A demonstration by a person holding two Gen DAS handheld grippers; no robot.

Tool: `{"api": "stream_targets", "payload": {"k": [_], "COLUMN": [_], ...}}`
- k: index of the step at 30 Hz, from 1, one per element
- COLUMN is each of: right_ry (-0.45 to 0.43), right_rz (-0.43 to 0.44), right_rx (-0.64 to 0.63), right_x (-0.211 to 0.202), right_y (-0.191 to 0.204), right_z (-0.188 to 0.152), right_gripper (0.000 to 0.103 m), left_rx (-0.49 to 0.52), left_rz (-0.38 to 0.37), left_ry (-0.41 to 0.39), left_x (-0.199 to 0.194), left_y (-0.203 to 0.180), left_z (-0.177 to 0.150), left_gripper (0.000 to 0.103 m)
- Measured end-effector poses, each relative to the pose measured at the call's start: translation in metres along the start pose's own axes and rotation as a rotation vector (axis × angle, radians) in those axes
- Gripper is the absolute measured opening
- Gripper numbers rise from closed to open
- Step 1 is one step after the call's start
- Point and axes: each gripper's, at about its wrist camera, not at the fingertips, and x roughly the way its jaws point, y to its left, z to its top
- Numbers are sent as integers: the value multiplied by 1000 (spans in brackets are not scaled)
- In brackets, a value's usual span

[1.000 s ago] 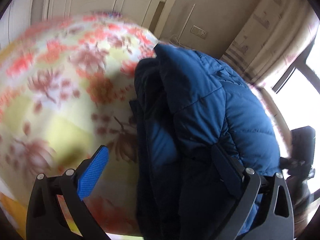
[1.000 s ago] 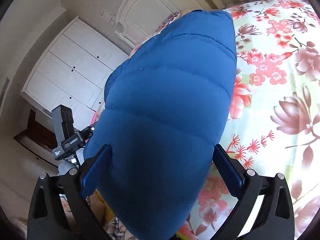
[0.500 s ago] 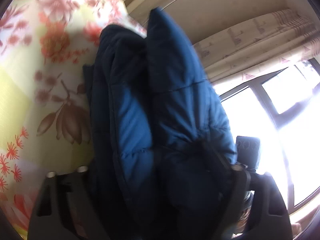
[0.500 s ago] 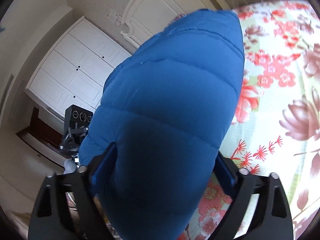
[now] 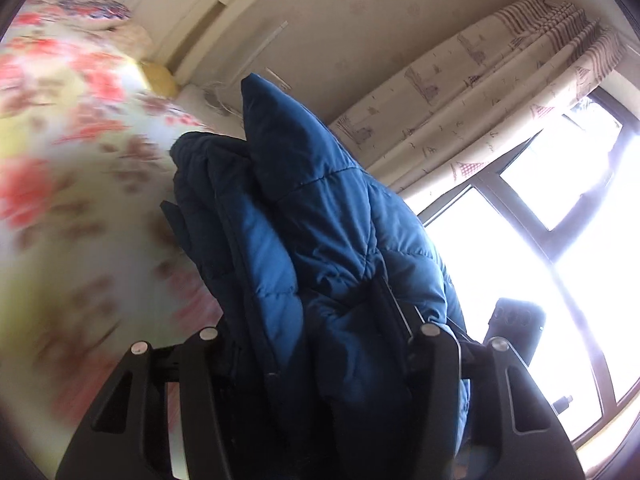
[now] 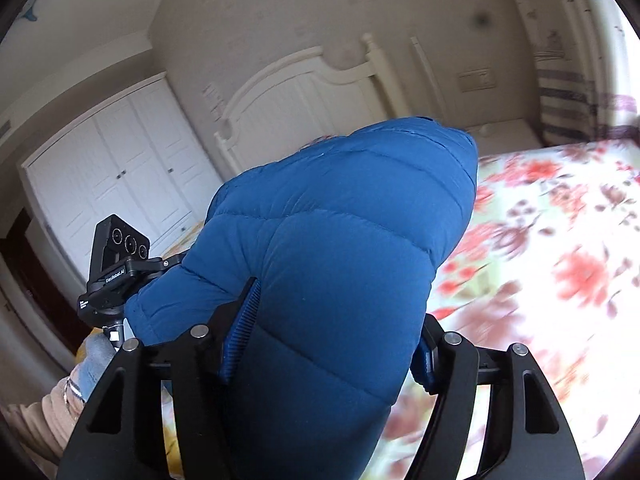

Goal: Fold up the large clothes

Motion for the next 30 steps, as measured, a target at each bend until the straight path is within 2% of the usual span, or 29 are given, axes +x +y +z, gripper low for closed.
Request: {"api": "stream_targets", "payload": {"k": [3,5,7,9,11,14,18,22,24,25,27,30], "right_ry": [35,96,102,95,77,-27,-62,65,65,64,62,-7], "right_rz": [-71,-104,-90,-92,-166,-376,-437,-441,-507,-513,-506,-486], "right_rx": [42,87,151,181,169,74,-153,-383,-487,-493,-460,-505], "right_x": [10,24,29,19,11,-3,8,56,68,66,58,48], "right_y": [-47,-80,-97,-101,-92,-55,3,50,61,63,65,83], "right_z": [18,17,10,4,4,15,16,-8,-20,-21,-12,2], "right_gripper": [67,67,69,72,91,91,91,92,94,93,93,93], "left_rx": [-45,-40,-67,-66,-59,-48,-42,26,73,103,147,186], "left_rz": [8,50,53,57,73,111,167,259,332,386,462,538], "left_ry": [37,72,68,59,68,58,12,-34,-72,-106,-169,-305], "left_x": [60,94,110,110,104,97,79,59,44,33,14,-19], "left_y": [2,2,9,8,7,2,-3,-16,-26,-34,-49,-75], "left_z": [15,14,6,1,-2,-4,-8,-10,-12,-11,-5,2], "left_gripper": [53,53,58,60,62,65,72,83,90,95,97,101]}}
